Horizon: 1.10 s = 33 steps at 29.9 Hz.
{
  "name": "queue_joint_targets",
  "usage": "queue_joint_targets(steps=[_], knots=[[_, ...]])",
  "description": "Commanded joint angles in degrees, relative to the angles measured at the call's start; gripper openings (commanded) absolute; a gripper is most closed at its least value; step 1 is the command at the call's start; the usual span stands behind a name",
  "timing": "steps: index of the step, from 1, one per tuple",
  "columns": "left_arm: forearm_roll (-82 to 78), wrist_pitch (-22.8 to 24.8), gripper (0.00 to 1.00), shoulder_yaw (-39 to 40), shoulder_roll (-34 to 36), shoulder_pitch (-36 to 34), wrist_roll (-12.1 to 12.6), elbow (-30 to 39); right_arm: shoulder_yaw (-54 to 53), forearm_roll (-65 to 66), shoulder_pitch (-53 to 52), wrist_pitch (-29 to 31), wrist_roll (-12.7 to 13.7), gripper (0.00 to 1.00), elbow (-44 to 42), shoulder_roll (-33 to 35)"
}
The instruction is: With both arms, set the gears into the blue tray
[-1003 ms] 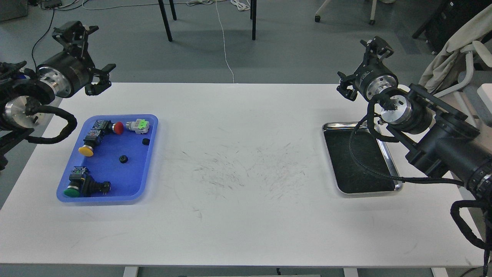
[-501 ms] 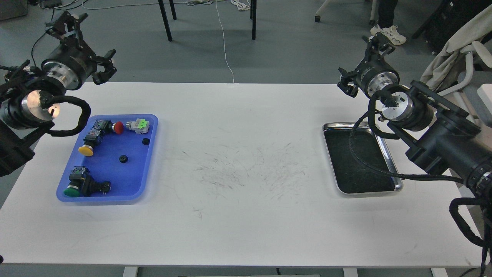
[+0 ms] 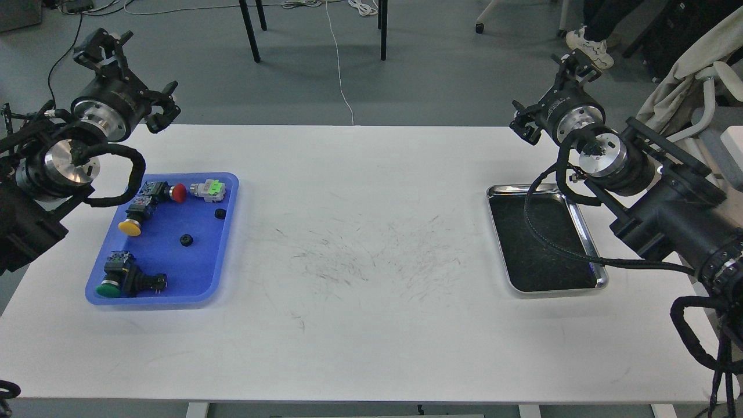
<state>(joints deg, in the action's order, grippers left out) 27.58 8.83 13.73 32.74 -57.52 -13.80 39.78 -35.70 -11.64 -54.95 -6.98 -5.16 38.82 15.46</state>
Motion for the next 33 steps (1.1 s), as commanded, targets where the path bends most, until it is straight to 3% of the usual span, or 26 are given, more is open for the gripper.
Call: queue_joint_targets(steps=[1, 33], knots=[[0.0, 0.0, 0.99, 0.1, -0.9, 0.0, 0.0, -1.5, 0.3, 0.1, -0.2, 0.0, -0.1, 0.99, -0.1, -0.3], [-1.8, 2.9, 0.99, -3.3, -0.7, 1.7, 0.0, 1.0, 1.7, 0.8, -0.4, 0.1, -0.3, 0.99, 0.3, 0.4]])
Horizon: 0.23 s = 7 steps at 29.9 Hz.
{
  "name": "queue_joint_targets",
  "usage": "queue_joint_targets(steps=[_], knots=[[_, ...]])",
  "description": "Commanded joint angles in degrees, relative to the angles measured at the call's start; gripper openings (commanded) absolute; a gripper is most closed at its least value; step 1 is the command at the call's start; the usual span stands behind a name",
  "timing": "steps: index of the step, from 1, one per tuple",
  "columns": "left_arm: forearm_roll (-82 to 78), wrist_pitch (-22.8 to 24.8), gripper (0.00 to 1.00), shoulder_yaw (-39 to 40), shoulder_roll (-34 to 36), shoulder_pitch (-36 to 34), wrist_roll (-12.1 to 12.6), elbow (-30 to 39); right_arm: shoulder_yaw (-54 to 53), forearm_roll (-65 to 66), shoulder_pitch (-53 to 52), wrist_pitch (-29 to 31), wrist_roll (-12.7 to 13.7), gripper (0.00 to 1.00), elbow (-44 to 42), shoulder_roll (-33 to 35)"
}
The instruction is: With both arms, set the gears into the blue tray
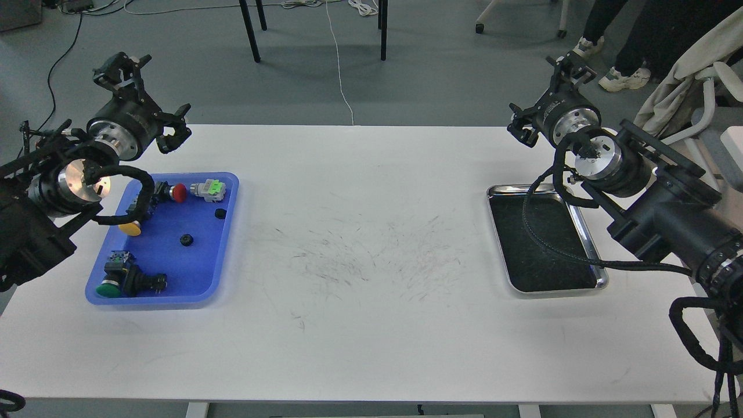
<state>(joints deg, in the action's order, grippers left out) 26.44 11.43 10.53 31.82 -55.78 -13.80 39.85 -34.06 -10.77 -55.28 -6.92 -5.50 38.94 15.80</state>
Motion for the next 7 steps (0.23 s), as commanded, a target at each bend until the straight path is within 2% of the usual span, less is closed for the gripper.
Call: queue_joint_targets(steps=[1, 7], knots=[[-1.1, 0.2, 0.99, -0.1, 0.3, 0.0, 0.0, 1.0, 0.1, 0.0, -0.2, 0.1, 0.0, 0.99, 0.3, 0.1], [-2.0, 0.1, 0.99, -0.1, 0.3, 0.0, 0.0, 1.0, 0.1, 0.1, -0.3, 0.1, 0.0, 0.99, 0.3, 0.1]])
